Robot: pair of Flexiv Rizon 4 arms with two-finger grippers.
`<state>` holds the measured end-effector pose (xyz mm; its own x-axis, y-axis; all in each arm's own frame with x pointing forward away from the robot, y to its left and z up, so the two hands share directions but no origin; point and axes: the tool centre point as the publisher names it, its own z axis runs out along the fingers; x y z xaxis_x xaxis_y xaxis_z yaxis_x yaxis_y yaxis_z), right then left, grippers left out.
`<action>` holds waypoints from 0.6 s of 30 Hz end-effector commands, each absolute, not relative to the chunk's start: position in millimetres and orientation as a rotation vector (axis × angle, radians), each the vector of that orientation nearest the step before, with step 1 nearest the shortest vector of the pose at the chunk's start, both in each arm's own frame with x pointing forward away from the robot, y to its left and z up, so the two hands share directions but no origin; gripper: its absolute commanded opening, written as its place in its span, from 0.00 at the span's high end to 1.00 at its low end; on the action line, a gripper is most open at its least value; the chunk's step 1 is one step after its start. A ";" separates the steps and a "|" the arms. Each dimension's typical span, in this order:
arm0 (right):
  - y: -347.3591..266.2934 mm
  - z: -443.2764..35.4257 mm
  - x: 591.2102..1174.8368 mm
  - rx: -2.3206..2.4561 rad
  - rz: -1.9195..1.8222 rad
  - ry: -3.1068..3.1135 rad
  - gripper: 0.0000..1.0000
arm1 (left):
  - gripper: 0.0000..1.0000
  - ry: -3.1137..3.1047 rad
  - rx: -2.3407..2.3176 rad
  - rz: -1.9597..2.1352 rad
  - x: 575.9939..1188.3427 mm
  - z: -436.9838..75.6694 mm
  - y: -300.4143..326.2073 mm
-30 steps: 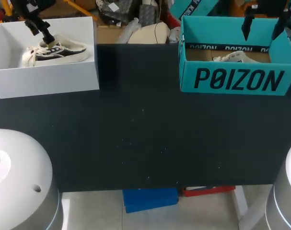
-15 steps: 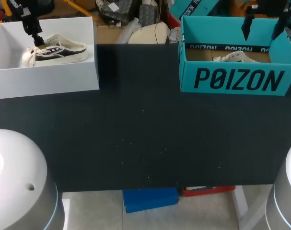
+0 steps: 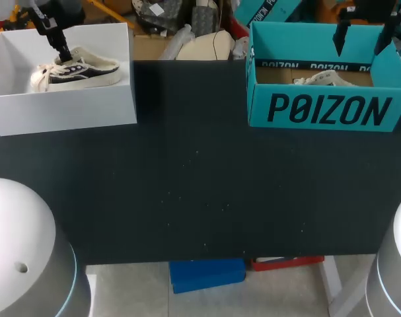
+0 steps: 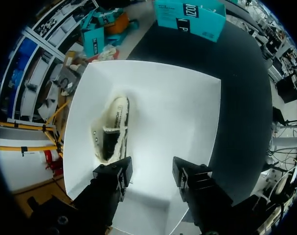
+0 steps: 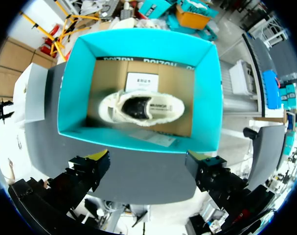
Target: Take the shoe out of the shoebox, open the shoe tongue, remove and reinsert the insole, then place the shoe into the shoebox
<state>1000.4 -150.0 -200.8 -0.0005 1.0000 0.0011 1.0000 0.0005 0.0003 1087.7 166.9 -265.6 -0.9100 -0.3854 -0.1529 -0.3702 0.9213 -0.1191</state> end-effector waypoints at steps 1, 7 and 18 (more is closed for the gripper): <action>-150.0 -200.5 1000.3 -2.221 -0.001 -2.221 0.00 | 0.51 2.938 -0.584 -0.133 1127.1 -299.4 168.0; -150.0 -200.5 1000.3 -2.221 -0.001 -2.221 0.00 | 0.50 2.935 -0.604 -0.124 1162.4 -333.1 175.1; -150.0 -200.5 1000.3 -2.221 -0.001 -2.221 0.00 | 0.59 2.972 -0.609 -0.104 1179.1 -375.4 171.1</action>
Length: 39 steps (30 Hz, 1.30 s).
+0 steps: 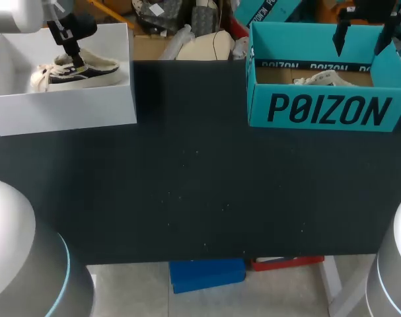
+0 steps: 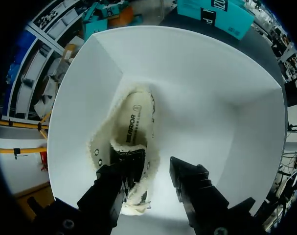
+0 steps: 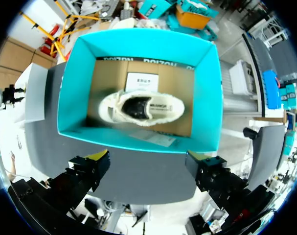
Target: Take the shoe out of the shoebox, open the shoe tongue, remove and reinsert the insole, then place the shoe into the shoebox
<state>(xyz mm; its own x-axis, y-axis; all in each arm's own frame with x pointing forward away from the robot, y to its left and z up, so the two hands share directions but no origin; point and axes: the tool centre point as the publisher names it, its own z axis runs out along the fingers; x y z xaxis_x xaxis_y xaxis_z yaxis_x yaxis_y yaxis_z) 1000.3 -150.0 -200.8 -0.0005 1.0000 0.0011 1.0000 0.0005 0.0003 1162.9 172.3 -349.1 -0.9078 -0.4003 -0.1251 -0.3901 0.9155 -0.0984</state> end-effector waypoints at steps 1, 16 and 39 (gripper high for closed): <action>-150.0 -200.5 1000.3 -2.221 -0.001 -2.221 0.00 | 0.59 2.981 -0.615 -0.102 1178.4 -380.0 171.7; -150.0 -200.5 1000.3 -2.221 -0.001 -2.221 0.00 | 0.60 3.000 -0.636 -0.082 1177.4 -412.9 172.5; -150.0 -200.5 1000.3 -2.221 -0.001 -2.221 0.00 | 1.00 2.888 -0.508 -0.050 1145.7 -314.2 163.2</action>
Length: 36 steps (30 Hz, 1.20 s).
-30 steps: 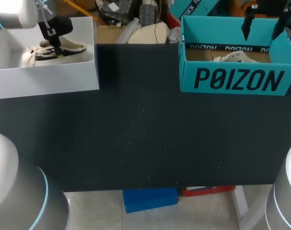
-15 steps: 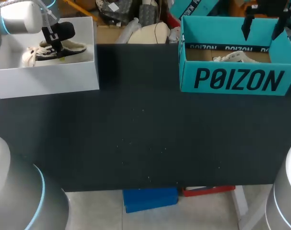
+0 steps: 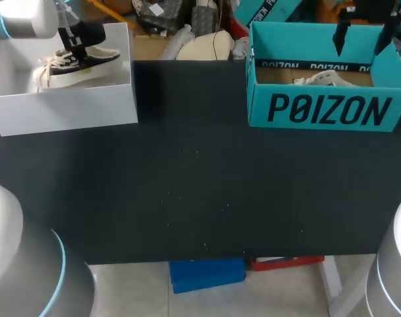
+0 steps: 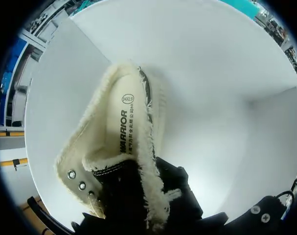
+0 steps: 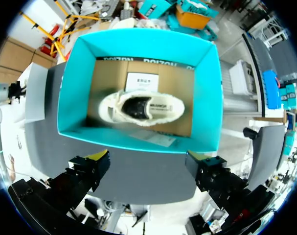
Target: Take the shoe out of the shoebox, open the shoe tongue, remove and reinsert the insole, then place the shoe into the shoebox
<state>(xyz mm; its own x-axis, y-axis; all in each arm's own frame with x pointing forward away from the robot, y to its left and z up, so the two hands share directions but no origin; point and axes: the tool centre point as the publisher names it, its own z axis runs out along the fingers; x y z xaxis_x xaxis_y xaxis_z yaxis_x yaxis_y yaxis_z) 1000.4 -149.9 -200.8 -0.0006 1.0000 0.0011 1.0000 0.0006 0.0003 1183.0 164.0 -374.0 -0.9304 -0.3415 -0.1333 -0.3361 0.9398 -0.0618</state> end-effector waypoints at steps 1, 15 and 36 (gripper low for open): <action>-150.0 -200.5 1000.3 -2.221 -0.001 -2.221 0.00 | 1.00 2.873 -0.507 -0.048 1141.6 -303.5 162.1; -150.0 -200.5 1000.3 -2.221 -0.001 -2.221 0.00 | 1.00 2.639 -0.465 -0.030 1020.9 -146.1 112.3; -150.0 -200.5 1000.3 -2.221 -0.001 -2.221 0.00 | 1.00 2.631 -0.131 -0.040 826.1 -166.0 -71.0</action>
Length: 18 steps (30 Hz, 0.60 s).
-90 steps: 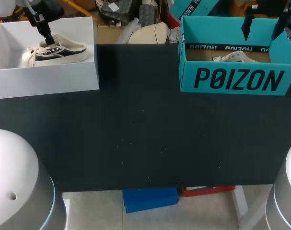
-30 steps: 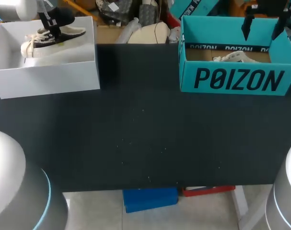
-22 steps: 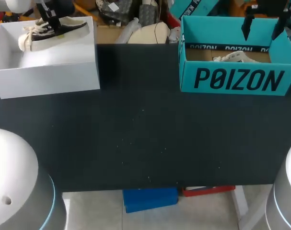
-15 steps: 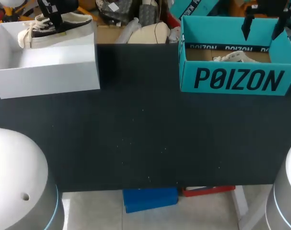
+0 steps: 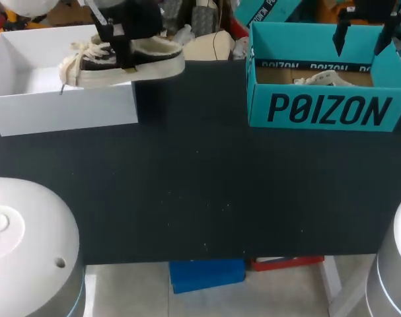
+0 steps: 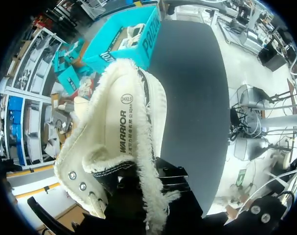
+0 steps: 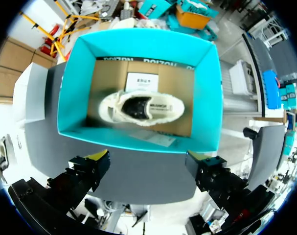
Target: Take the shoe out of the shoebox, open the shoe tongue, remove and reinsert the insole, then place the shoe into the shoebox
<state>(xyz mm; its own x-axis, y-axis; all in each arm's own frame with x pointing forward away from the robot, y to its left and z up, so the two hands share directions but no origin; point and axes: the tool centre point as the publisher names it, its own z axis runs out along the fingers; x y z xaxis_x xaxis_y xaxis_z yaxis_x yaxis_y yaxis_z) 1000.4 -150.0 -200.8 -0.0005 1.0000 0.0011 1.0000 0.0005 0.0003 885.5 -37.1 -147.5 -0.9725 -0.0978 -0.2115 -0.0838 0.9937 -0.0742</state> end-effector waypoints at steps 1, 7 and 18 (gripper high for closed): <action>-150.0 -200.5 1000.3 -2.221 -0.001 -2.221 0.00 | 1.00 2.637 -0.128 -0.045 822.8 -172.1 -78.4; -150.0 -200.5 1000.3 -2.221 -0.001 -2.221 0.00 | 1.00 2.668 -0.129 -0.088 803.3 -213.3 -109.4; -150.0 -200.5 1000.3 -2.221 -0.001 -2.221 0.00 | 1.00 2.749 -0.054 -0.075 780.9 -308.0 -144.5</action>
<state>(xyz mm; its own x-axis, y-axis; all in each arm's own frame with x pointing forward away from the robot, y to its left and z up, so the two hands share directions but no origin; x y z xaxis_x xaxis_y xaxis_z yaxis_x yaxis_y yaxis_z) 1000.3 -150.1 -200.7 -0.0004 1.0000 0.0011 1.0000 0.0004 0.0004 773.7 -130.6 -267.9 -0.9402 -0.0441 -0.3377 -0.0240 0.9977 -0.0635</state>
